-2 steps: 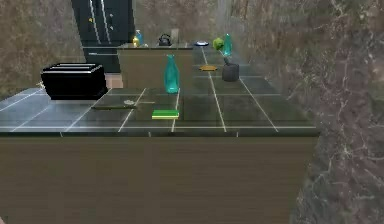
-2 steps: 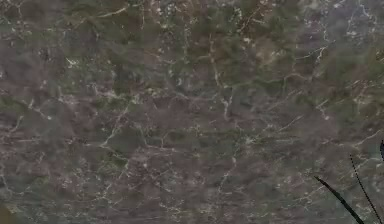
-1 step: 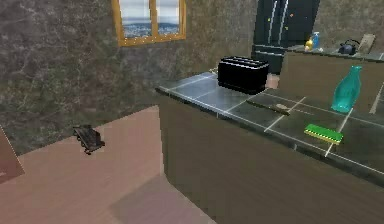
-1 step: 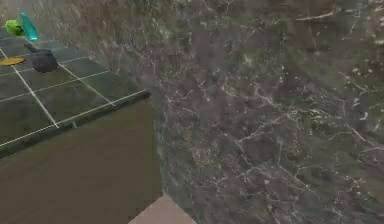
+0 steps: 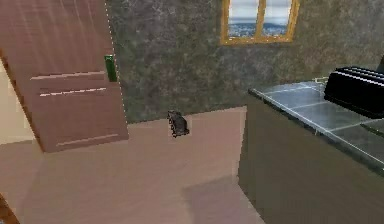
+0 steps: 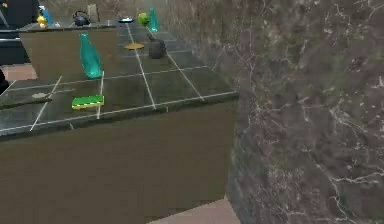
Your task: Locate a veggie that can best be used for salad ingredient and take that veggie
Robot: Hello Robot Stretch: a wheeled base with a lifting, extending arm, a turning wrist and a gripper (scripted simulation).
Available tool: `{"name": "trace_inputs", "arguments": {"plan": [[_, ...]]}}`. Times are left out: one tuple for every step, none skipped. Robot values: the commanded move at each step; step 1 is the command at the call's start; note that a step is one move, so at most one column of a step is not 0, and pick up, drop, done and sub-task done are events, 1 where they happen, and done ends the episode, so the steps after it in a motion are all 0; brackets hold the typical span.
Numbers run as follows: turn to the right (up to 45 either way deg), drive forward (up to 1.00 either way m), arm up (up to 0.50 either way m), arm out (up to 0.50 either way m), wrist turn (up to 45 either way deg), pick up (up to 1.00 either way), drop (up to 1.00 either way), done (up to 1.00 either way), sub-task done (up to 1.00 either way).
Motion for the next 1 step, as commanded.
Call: {"name": "trace_inputs", "arguments": {"plan": [[0.0,1.00,0.00,0.00,0.0,0.00,0.00,0.00,0.00]]}}
